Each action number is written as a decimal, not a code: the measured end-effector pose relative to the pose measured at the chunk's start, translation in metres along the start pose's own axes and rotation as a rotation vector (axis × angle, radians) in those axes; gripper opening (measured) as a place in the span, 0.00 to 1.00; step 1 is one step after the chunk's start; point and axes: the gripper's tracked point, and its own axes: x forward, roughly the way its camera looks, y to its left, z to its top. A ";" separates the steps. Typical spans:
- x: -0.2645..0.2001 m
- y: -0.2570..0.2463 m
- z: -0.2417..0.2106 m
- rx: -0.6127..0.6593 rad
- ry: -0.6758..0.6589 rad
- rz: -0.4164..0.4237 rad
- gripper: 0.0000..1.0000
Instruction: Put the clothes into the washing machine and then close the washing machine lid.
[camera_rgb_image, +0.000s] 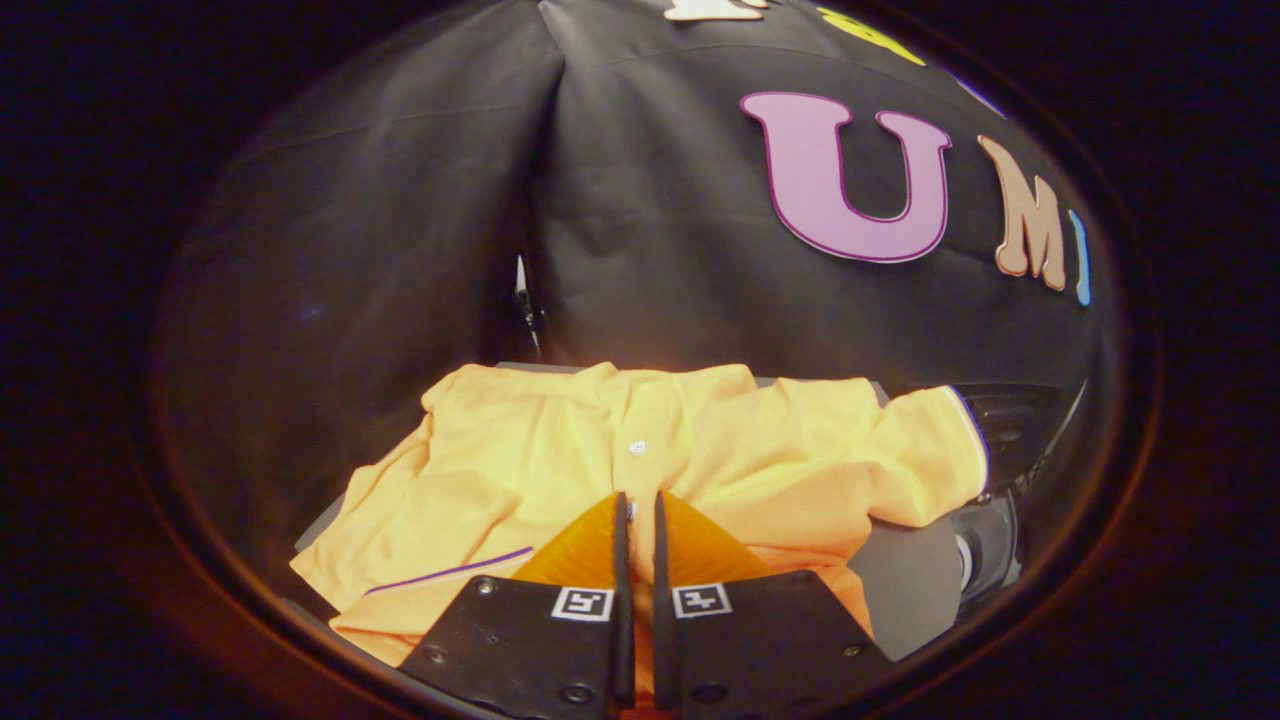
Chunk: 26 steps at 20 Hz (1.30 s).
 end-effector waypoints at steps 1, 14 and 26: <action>-0.005 -0.003 -0.001 -0.009 -0.005 0.018 0.07; -0.073 -0.050 0.055 0.073 -0.179 0.075 0.02; -0.133 -0.145 0.107 0.152 -0.325 0.034 0.02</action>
